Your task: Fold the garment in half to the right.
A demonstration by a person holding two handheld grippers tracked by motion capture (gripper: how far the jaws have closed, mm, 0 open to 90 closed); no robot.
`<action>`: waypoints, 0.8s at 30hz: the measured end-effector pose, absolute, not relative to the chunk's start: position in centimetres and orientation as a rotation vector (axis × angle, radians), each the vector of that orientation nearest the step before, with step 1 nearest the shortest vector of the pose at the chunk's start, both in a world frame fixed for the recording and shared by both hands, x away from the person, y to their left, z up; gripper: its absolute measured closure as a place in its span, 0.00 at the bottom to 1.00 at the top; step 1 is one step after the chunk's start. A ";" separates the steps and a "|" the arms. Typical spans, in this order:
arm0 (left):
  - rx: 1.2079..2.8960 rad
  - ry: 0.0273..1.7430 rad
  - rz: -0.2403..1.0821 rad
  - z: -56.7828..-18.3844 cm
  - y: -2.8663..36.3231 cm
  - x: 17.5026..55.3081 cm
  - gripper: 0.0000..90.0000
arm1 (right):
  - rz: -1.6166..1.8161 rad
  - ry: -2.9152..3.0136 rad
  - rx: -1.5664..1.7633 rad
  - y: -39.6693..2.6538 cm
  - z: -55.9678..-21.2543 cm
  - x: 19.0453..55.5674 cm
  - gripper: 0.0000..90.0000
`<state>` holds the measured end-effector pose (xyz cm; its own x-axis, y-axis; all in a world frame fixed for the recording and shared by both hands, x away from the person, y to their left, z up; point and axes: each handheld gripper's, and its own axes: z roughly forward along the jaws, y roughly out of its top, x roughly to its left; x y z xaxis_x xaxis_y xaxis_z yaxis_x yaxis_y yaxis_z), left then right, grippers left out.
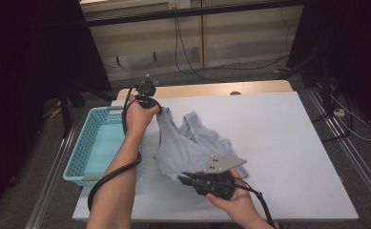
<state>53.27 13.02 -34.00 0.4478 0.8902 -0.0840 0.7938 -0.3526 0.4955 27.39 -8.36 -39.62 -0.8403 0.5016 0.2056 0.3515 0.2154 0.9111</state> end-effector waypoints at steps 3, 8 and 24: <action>2.229 1.414 0.272 -34.0 13.3 53.2 0.97 | 1.694 2.346 0.826 -8.2 -39.6 27.3 0.93; 2.226 1.426 0.274 -33.7 14.0 52.9 0.97 | 1.700 2.361 0.814 -7.4 -39.5 27.2 0.93; 2.215 1.424 0.265 -33.8 15.2 52.5 0.97 | 1.657 2.469 0.775 -3.9 -41.1 27.2 0.93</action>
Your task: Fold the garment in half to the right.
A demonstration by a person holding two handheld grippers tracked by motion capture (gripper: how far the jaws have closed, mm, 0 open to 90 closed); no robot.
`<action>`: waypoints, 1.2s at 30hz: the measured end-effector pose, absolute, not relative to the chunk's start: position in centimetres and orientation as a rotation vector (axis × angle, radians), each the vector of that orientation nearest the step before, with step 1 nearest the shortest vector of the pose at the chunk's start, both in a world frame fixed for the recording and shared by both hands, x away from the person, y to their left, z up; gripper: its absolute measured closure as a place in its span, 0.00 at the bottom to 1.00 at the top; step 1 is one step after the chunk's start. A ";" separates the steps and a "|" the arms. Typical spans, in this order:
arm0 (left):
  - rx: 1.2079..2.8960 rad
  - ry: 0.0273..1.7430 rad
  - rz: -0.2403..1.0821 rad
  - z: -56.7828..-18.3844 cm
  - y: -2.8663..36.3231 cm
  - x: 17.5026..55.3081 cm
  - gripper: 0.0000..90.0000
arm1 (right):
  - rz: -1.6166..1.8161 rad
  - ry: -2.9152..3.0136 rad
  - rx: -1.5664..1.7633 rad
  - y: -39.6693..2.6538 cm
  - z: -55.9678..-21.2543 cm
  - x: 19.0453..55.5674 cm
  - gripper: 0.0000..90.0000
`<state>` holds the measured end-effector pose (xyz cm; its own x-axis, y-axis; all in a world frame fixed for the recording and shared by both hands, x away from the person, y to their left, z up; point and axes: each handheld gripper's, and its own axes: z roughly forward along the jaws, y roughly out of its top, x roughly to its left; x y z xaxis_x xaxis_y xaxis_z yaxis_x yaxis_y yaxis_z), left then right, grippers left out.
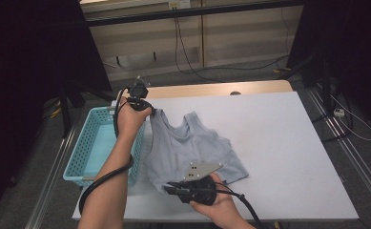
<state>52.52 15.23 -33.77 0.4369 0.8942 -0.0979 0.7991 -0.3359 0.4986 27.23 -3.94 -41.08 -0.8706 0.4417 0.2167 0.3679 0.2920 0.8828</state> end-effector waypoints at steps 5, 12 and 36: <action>2.226 1.424 0.276 -33.9 15.0 52.6 0.97 | 1.647 2.488 0.779 -3.5 -41.4 27.4 0.93; 2.227 1.429 0.284 -33.6 15.0 52.7 0.96 | 1.678 2.463 0.787 -4.0 -40.9 27.5 0.93; 2.256 1.359 0.308 -33.9 11.2 53.5 0.96 | 1.709 2.291 0.930 -9.9 -40.1 27.2 0.93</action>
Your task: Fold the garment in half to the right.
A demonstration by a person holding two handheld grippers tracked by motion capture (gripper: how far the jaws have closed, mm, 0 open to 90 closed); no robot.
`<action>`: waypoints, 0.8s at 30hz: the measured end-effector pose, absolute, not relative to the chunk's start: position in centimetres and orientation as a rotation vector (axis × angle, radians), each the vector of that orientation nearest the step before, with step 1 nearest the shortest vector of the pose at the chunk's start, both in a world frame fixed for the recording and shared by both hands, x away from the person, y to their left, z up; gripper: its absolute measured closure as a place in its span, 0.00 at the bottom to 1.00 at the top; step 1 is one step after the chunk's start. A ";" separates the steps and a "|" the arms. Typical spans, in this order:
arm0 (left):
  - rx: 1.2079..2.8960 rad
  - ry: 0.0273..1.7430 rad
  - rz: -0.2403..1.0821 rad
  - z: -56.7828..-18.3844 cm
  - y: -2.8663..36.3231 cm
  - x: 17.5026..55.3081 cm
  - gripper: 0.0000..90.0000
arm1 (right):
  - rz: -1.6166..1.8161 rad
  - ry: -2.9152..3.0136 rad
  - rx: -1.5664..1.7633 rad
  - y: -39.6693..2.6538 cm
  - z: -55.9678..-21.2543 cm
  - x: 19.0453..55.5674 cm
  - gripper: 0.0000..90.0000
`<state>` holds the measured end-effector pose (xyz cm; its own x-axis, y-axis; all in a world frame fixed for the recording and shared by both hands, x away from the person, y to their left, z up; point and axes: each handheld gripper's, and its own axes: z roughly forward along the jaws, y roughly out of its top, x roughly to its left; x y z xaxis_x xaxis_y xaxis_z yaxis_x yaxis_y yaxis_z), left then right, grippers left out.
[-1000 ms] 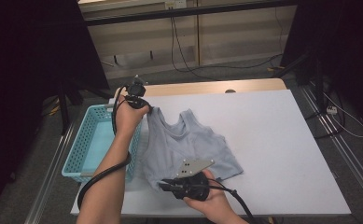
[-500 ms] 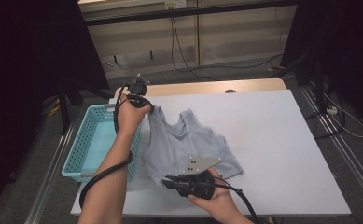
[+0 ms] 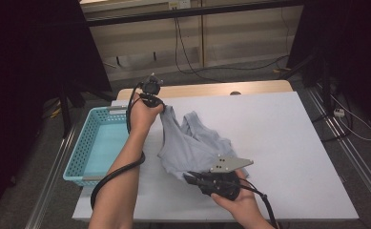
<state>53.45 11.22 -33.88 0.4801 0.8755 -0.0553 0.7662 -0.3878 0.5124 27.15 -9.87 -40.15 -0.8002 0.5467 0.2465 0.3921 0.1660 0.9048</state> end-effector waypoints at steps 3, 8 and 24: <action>2.255 1.335 0.308 -34.1 10.7 53.5 0.96 | 1.699 2.263 0.961 -11.0 -40.2 27.2 0.93; 2.264 1.318 0.304 -34.3 10.3 53.6 0.96 | 1.704 2.194 1.025 -12.9 -40.3 27.2 0.93; 2.246 1.303 0.278 -35.0 10.4 53.3 0.95 | 1.719 2.081 1.109 -15.4 -39.8 27.7 0.93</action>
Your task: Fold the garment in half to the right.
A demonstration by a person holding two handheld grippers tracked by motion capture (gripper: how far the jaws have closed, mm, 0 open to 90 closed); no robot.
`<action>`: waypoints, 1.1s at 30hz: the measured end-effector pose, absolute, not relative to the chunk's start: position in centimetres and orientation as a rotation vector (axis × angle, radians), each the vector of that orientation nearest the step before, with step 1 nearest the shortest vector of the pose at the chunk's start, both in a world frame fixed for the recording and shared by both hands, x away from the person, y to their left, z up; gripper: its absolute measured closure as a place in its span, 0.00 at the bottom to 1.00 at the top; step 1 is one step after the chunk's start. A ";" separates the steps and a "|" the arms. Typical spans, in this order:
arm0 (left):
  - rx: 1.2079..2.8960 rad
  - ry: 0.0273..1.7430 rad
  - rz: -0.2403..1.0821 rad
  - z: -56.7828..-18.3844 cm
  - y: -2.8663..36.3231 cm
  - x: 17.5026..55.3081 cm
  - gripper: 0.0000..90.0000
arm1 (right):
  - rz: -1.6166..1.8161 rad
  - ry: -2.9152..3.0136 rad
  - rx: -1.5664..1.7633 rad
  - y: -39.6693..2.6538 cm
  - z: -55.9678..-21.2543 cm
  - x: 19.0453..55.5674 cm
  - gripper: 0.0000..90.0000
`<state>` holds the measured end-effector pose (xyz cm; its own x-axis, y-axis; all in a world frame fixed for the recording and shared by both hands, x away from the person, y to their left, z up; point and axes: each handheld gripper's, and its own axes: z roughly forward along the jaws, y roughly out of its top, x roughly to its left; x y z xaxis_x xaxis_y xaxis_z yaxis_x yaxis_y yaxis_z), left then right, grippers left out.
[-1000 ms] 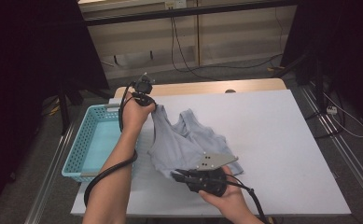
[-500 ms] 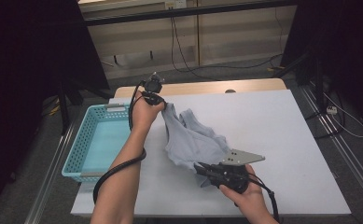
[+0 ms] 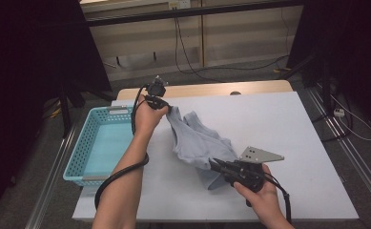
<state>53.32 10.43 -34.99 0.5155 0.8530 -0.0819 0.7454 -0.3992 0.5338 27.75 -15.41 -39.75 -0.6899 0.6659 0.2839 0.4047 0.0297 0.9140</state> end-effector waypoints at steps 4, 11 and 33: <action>2.253 1.305 0.276 -35.1 10.6 53.3 0.95 | 1.721 2.084 1.101 -15.3 -39.7 27.7 0.93; 2.253 1.308 0.277 -35.2 11.0 53.2 0.95 | 1.712 2.105 1.085 -14.7 -39.8 27.6 0.93; 2.249 1.369 0.287 -34.3 13.9 52.7 0.95 | 1.757 2.186 0.995 -11.6 -38.9 27.2 0.93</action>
<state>52.69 13.90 -34.31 0.4754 0.8768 -0.0714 0.7741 -0.3784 0.5075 27.23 -11.59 -38.86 -0.7642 0.5855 0.2704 0.3900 0.0856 0.9168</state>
